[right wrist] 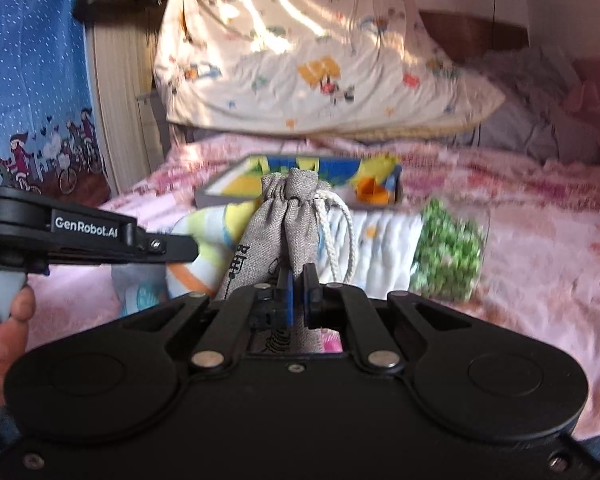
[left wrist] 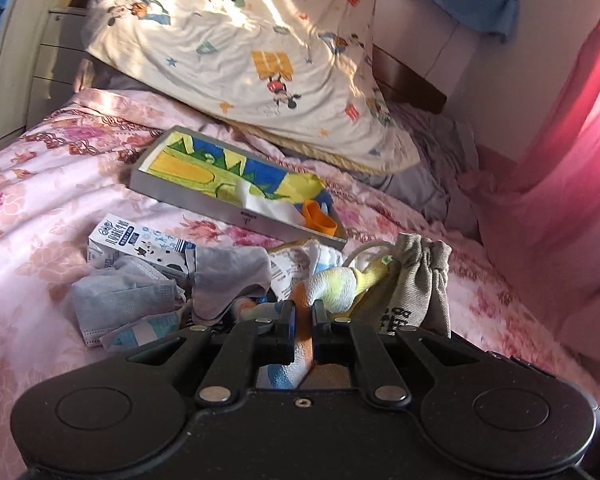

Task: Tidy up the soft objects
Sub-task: 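Carry the striped sock and grey bag with both tools to the dinosaur tray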

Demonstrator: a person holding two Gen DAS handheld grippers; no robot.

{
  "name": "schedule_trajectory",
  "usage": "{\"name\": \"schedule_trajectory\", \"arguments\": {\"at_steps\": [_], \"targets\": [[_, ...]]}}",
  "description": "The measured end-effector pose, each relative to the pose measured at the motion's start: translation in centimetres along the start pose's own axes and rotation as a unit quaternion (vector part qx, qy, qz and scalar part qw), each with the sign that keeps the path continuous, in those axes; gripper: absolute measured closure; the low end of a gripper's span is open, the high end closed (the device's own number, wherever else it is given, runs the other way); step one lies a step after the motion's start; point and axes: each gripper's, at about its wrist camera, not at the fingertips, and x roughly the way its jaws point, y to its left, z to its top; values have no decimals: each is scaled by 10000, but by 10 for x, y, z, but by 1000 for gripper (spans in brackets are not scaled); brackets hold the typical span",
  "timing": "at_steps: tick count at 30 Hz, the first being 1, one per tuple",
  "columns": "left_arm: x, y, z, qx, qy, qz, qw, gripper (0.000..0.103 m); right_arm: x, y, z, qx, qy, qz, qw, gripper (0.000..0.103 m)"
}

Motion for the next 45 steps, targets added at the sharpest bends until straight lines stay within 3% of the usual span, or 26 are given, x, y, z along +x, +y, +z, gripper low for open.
{"name": "schedule_trajectory", "arguments": {"at_steps": [19, 28, 38, 45], "targets": [[-38, -17, 43, -429, -536, 241, 9973, 97, -33, -17, 4, 299, -1067, -46, 9938, 103], [-38, -22, 78, -535, -854, 120, 9948, 97, -35, -17, 0, 428, -1234, -32, 9914, 103], [2, -28, 125, -295, -982, 240, 9944, 97, -23, -14, 24, 412, -1439, 112, 9887, 103], [62, -26, 166, -131, -1076, 396, 9933, 97, 40, -28, 70, 529, -1789, 189, 9823, 103]]}}
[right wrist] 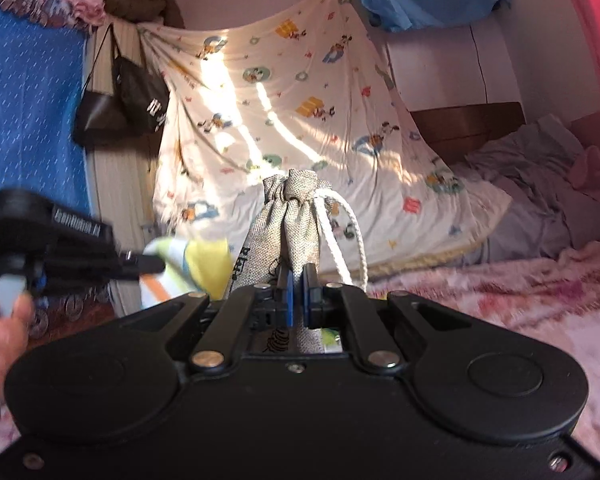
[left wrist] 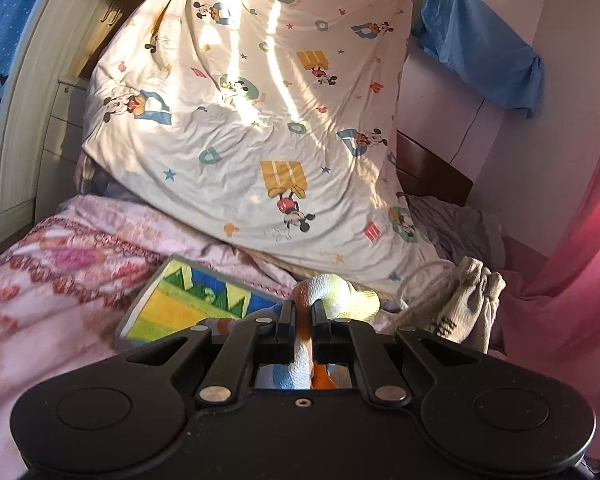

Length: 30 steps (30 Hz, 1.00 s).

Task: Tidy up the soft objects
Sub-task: 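Carry the striped sock and grey bag with both tools to the dinosaur tray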

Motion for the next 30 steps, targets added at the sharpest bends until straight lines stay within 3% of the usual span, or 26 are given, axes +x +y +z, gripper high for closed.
{"name": "schedule_trajectory", "arguments": {"at_steps": [9, 17, 30], "targets": [[102, 10, 21, -105, -8, 108, 9999, 97, 106, -31, -19, 546, 42, -217, 9983, 103], [177, 15, 7, -198, 122, 236, 9995, 97, 171, -57, -56, 823, 348, -434, 9951, 103], [224, 37, -31, -282, 598, 619, 9959, 97, 239, -88, -91, 1340, 1237, -740, 9804, 103]]}}
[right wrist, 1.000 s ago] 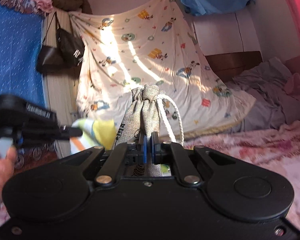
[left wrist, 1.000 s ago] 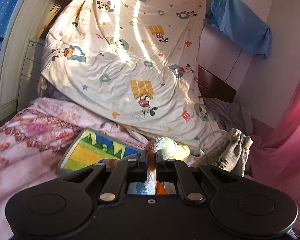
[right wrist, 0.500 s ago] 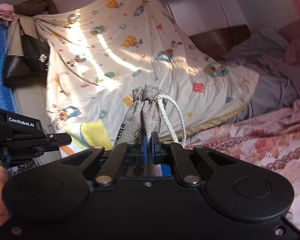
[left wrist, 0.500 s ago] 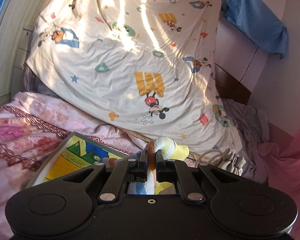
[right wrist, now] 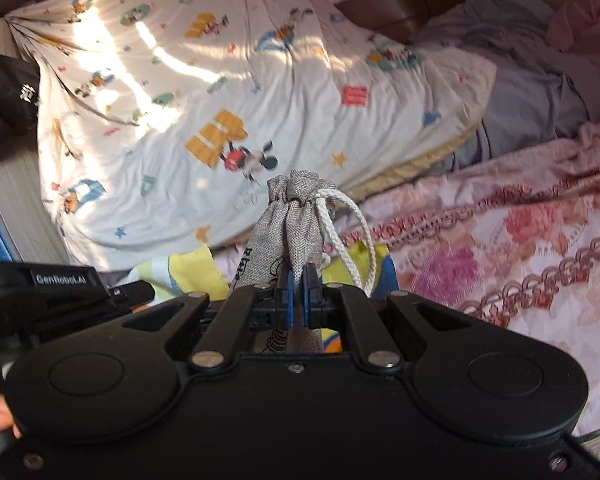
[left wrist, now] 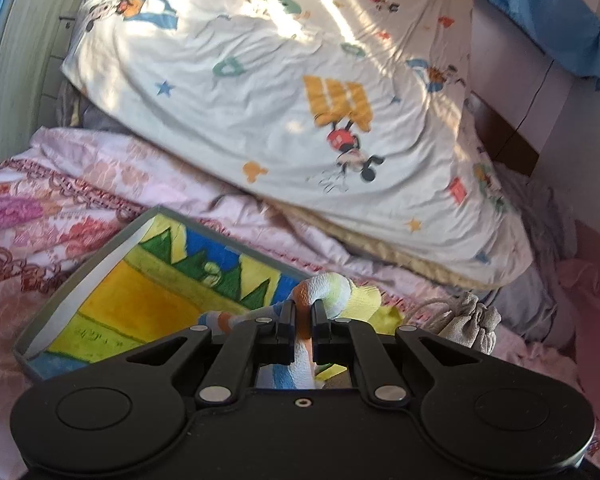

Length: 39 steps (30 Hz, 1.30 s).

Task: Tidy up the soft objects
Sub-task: 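Carry the striped sock and grey bag with both tools to the dinosaur tray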

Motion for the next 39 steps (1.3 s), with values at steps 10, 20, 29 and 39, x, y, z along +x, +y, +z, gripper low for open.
{"name": "schedule_trajectory", "arguments": {"at_steps": [10, 20, 29, 39], "targets": [[8, 20, -14, -41, 368, 319, 9988, 96, 35, -4, -10, 128, 745, -7, 9971, 103], [13, 21, -30, 523, 697, 667, 9940, 96, 43, 0, -16, 36, 1111, -19, 9938, 103], [9, 6, -40, 1428, 776, 956, 9821, 94, 48, 6, -20, -171, 1481, -177, 9887, 102], [3, 12, -33, 1057, 872, 1005, 9855, 85, 47, 3, -17, -192, 1503, -150, 9883, 96]]}}
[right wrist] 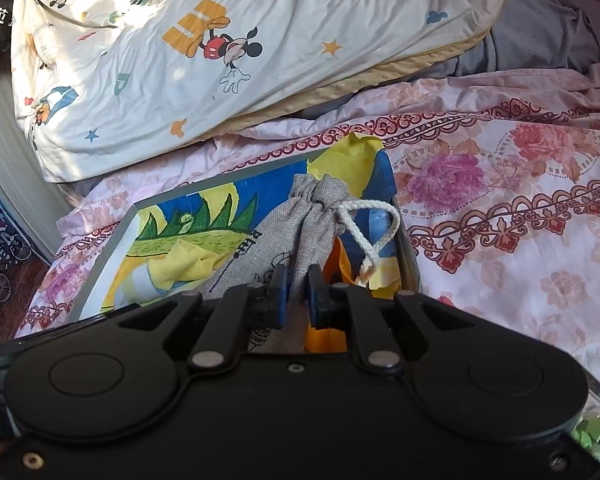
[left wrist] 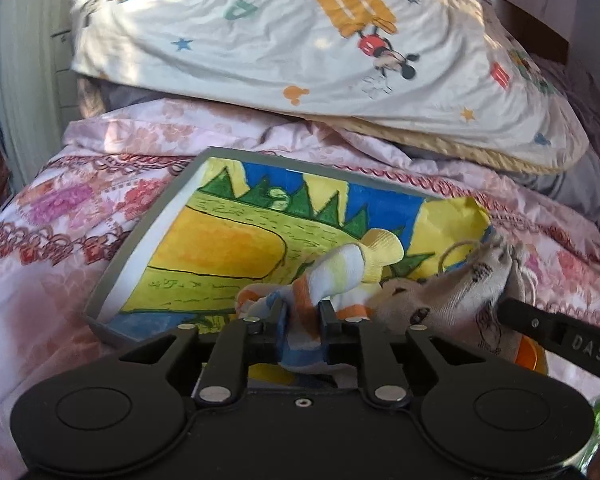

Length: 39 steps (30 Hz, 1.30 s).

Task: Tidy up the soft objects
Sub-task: 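Carry the striped sock and grey bag with both tools to the dinosaur tray, then open both tools over the tray and lift them away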

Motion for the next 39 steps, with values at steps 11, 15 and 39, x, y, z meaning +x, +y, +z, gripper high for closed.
{"name": "schedule_trajectory", "arguments": {"at_steps": [11, 15, 39], "targets": [[-49, 0, 10, -102, -677, 42, 9976, 46, -32, 8, 10, -365, -414, -104, 9984, 67], [-82, 0, 17, -105, -1074, 66, 9941, 27, -53, 8, 16, -380, -625, -112, 9973, 58], [-246, 28, -28, -72, -2211, 284, 9748, 1, -243, 34, 4, -704, -2246, 362, 9712, 0]]}}
